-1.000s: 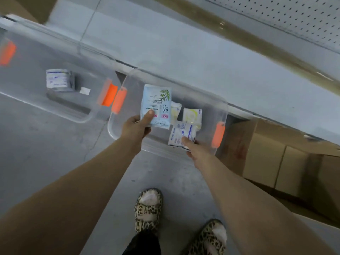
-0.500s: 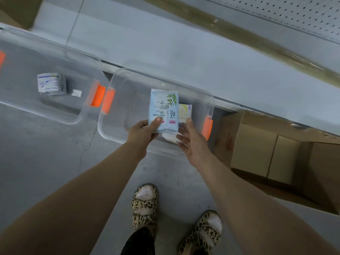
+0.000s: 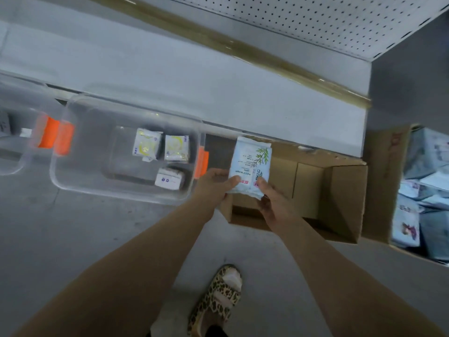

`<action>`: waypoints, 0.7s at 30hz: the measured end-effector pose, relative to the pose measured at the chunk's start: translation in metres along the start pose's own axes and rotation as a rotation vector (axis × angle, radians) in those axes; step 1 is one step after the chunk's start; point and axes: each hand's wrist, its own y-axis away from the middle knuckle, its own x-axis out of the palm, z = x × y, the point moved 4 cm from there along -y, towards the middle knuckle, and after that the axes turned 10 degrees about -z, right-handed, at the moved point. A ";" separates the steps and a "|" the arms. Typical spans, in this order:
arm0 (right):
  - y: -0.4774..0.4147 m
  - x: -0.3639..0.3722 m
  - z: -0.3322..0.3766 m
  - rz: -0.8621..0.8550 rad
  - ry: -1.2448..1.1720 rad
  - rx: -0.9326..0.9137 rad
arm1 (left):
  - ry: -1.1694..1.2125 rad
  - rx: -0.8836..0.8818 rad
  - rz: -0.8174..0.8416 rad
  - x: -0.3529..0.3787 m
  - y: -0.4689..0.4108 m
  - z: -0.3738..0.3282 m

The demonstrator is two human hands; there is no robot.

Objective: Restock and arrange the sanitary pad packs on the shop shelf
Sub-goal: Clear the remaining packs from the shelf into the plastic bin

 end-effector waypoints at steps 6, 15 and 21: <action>-0.026 -0.066 0.005 -0.245 0.105 0.102 | -0.226 0.041 -0.102 0.044 -0.003 0.004; -0.052 -0.045 0.018 -0.199 0.237 0.137 | -0.280 0.070 -0.192 0.029 -0.012 0.006; -0.051 -0.029 0.023 -0.179 0.424 0.064 | -0.310 0.116 -0.230 0.011 -0.012 -0.006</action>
